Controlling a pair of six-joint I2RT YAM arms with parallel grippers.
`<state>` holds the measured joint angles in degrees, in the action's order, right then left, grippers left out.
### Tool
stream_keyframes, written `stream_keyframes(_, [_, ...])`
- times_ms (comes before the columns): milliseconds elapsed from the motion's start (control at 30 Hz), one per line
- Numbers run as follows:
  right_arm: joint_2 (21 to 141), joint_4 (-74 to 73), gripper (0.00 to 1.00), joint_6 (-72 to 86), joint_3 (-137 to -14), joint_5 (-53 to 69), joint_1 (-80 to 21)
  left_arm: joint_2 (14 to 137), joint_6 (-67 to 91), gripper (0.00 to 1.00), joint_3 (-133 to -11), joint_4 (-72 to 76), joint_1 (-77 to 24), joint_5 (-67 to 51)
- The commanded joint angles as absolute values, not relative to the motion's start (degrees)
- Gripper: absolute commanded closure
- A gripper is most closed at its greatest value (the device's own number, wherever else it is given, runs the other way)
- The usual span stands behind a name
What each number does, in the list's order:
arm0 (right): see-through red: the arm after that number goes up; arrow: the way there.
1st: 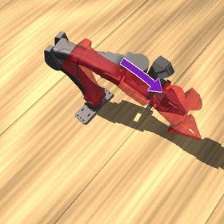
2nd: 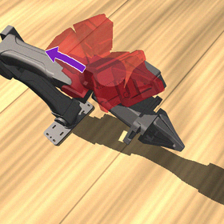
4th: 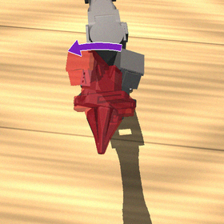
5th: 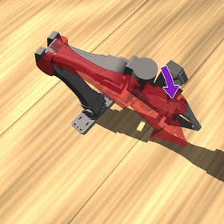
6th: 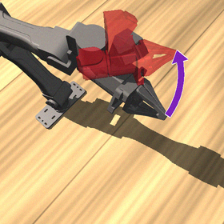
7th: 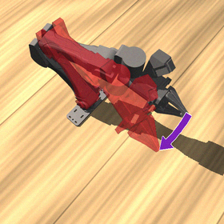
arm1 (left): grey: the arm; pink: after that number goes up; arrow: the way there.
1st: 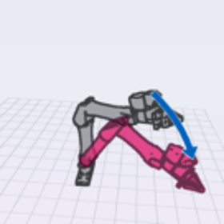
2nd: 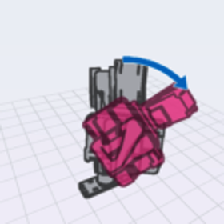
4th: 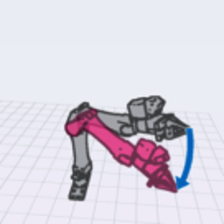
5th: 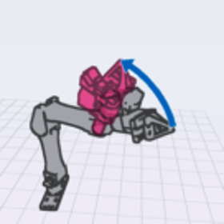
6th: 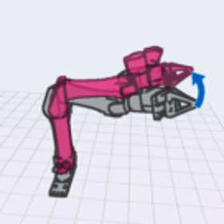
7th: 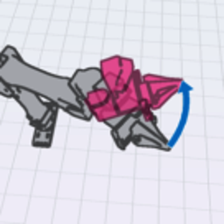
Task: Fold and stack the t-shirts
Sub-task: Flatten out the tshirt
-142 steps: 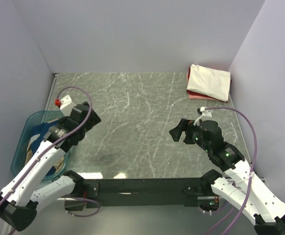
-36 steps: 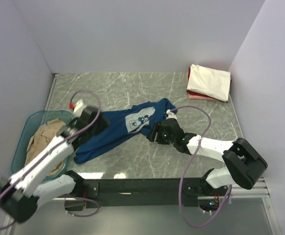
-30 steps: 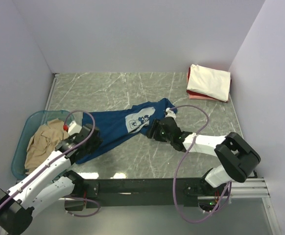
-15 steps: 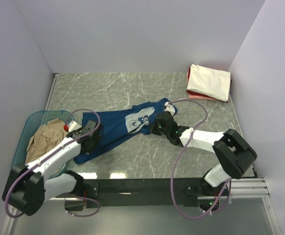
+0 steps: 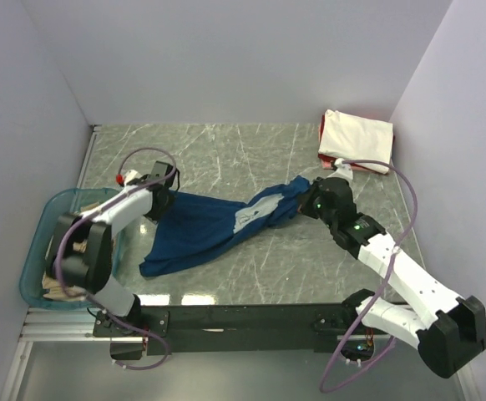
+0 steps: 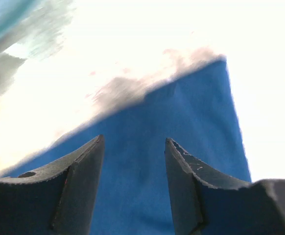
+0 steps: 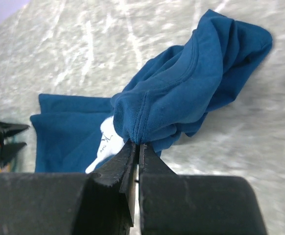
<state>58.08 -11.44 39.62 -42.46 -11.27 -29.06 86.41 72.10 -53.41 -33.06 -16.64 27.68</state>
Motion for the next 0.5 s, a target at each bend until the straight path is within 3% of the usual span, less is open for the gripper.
stream_keyframes(0, [54.8, -17.0, 1.0, 36.0, -46.1, -9.8, -26.3, 94.5, 69.2, 0.43, -59.8, -32.6, -16.0, 26.8])
stream_keyframes(233, [54.1, -20.1, 1.0, 34.1, -46.6, -7.9, -25.1, 105.2, 65.9, 0.42, -68.0, -31.5, -15.9, 25.5])
stream_keyframes(333, [54.3, -20.7, 1.0, 33.6, -46.7, -6.9, -24.0, 106.3, 65.0, 0.47, -68.9, -30.8, -15.8, 24.7])
stream_keyframes(367, [54.4, -21.0, 1.0, 33.4, -47.1, -6.7, -23.8, 106.4, 64.8, 0.5, -69.4, -30.6, -15.8, 24.6])
stream_keyframes(467, [54.3, -21.7, 1.0, 33.0, -48.2, -6.2, -23.6, 105.9, 63.4, 0.82, -70.4, -29.5, -15.7, 23.6])
